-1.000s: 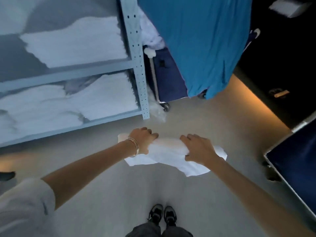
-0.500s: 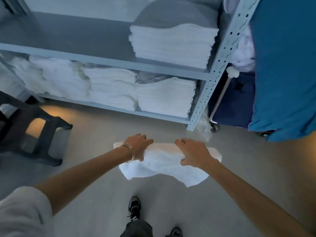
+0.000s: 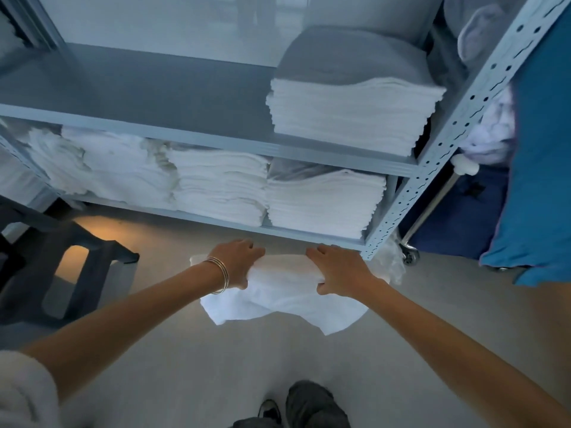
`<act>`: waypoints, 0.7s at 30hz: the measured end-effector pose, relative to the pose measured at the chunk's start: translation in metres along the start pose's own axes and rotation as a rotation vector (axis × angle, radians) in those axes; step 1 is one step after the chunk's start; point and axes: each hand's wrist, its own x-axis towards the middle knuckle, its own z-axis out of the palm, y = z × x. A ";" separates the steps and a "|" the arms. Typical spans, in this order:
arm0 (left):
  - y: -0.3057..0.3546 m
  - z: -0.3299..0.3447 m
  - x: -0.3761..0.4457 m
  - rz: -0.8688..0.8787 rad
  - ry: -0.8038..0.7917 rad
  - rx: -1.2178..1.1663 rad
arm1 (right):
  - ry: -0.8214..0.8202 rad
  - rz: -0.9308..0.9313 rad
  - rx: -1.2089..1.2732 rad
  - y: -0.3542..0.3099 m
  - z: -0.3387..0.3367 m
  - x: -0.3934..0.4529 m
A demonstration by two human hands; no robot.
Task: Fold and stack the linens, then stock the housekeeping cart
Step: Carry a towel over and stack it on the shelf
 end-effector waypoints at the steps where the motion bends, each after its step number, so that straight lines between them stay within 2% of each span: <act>1: -0.010 -0.002 0.005 -0.003 0.001 -0.001 | 0.007 -0.007 -0.017 -0.001 -0.004 0.011; 13: -0.128 -0.048 0.092 -0.045 0.029 0.022 | 0.032 -0.073 -0.087 0.017 -0.069 0.165; 21: -0.212 -0.095 0.141 -0.130 0.154 0.010 | 0.147 -0.122 -0.106 0.027 -0.127 0.263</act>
